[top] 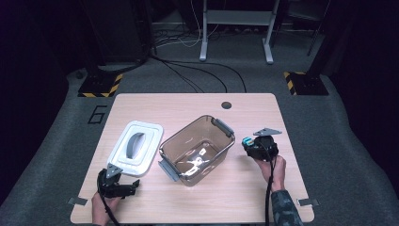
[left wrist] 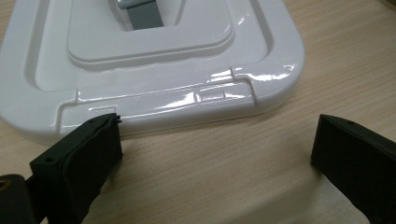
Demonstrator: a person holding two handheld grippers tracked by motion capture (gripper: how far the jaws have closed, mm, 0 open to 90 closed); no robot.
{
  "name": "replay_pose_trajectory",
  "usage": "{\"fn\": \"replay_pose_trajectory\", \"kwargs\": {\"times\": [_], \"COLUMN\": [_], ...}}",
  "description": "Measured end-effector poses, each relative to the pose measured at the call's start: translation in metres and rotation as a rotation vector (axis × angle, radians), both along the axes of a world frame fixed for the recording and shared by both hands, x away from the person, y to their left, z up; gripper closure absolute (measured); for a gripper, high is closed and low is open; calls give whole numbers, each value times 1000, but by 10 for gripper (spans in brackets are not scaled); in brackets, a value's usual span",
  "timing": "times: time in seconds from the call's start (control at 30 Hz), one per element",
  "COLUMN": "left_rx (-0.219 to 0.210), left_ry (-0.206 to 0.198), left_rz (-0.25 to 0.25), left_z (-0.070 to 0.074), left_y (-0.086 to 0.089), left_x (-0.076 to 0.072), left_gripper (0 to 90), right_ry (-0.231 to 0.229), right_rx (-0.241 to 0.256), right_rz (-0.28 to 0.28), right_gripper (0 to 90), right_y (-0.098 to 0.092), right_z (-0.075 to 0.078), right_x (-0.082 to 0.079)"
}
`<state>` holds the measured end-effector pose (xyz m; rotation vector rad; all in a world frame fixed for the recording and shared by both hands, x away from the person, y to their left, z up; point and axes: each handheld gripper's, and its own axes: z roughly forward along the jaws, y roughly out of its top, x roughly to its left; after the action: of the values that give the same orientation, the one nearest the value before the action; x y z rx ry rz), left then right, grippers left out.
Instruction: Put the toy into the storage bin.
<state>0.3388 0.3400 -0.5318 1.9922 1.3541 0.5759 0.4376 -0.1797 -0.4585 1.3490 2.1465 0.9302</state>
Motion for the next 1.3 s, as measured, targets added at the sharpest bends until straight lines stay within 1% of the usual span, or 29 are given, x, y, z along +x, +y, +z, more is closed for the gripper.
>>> {"fn": "replay_pose_trajectory", "kwargs": {"times": [0.03,0.1,0.17,0.23,0.27,0.3,0.33,0.37,0.4,0.43,0.47,0.53,0.7,0.73,0.8,0.83,0.9,0.97,1.17,1.27,1.3], "left_rx": [0,1,-1,-1,1,1,-1,1,0,1,-1,1,1,0,-1,1,0,2,-1,2,2], "left_ry": [0,4,-7,-7,0,-1,-7,1,-3,0,-7,-1,-3,-5,-7,0,-9,-2,-5,-2,-2], "left_rz": [0,-2,3,3,-1,-1,3,-1,0,-1,3,0,0,1,3,0,3,-1,1,-1,-1], "left_z": [0,0,0,0,0,0,0,0,0,0,0,0,0,0,0,0,0,0,0,0,0], "left_y": [0,0,0,0,0,0,0,0,0,0,0,0,0,0,0,0,0,0,0,0,0], "left_x": [0,0,0,0,0,0,0,0,0,0,0,0,0,0,0,0,0,0,0,0,0], "left_gripper": [13,14,15,15,15,15,15,15,15,15,15,15,16,16,16,16,16,16,16,16,16], "right_ry": [-1,-8,-11,-15,-17,-14,-24,-20,-28,-27,-32,-31,-44,-43,-45,-48,-54,-60,-74,-73,-78], "right_rx": [-7,-5,-4,-7,-8,-5,-8,-7,-13,-11,-14,-20,-23,-19,-9,-1,-7,-12,-34,-35,-38], "right_rz": [5,-1,-1,-3,1,-5,-3,-5,-1,-1,3,2,4,-2,10,3,4,3,-5,-13,-7], "right_gripper": [526,525,526,526,526,526,525,526,526,526,526,526,525,526,526,526,526,526,525,525,525], "right_y": [-1,-1,-2,-2,-2,-1,-1,-1,-1,-1,-1,0,0,0,-2,-1,-1,-1,0,1,0], "right_z": [1,3,5,7,8,9,11,12,13,15,17,20,27,28,31,33,36,39,48,51,53], "right_x": [1,2,3,3,4,4,5,5,5,6,7,8,10,11,12,12,13,14,18,20,21]}}
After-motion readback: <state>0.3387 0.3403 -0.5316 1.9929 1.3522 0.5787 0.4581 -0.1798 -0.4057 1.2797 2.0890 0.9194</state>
